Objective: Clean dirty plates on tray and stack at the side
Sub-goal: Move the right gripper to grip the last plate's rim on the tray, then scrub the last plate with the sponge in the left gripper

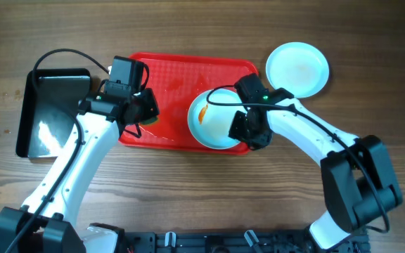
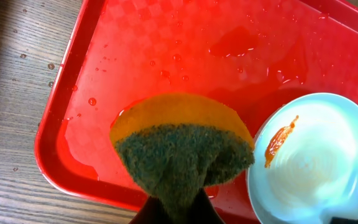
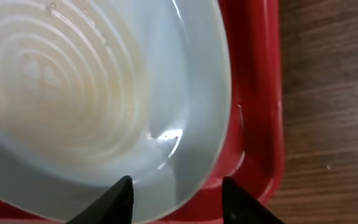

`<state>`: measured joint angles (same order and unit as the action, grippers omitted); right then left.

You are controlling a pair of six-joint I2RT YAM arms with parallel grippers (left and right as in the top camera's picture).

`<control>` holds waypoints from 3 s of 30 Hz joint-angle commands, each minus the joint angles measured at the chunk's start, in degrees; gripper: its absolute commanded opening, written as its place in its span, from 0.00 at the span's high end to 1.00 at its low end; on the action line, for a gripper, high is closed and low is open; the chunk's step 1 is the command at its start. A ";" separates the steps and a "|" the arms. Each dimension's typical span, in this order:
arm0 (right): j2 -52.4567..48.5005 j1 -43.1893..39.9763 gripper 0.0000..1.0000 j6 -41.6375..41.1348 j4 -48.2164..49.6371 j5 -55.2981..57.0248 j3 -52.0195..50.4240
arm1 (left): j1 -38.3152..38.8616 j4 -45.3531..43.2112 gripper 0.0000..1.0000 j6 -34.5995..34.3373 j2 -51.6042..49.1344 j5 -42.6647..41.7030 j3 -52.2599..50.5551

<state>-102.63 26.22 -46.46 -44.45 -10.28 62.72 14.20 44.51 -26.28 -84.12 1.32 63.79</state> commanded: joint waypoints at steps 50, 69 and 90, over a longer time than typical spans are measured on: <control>-15.47 -0.15 0.96 20.44 23.91 -3.23 15.43 | -0.15 -9.68 0.96 -1.20 -1.81 -4.94 -2.49; -17.99 -0.09 0.96 21.81 24.41 -5.81 15.61 | 1.73 -28.33 0.96 -2.73 -23.04 -14.38 -3.58; -17.99 -0.04 0.96 21.84 24.39 -6.10 15.61 | 1.77 -28.37 0.96 8.22 -12.70 3.17 0.17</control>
<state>-119.81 26.15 -24.77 -20.34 -16.47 77.19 16.05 17.19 -18.02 -100.33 10.07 62.04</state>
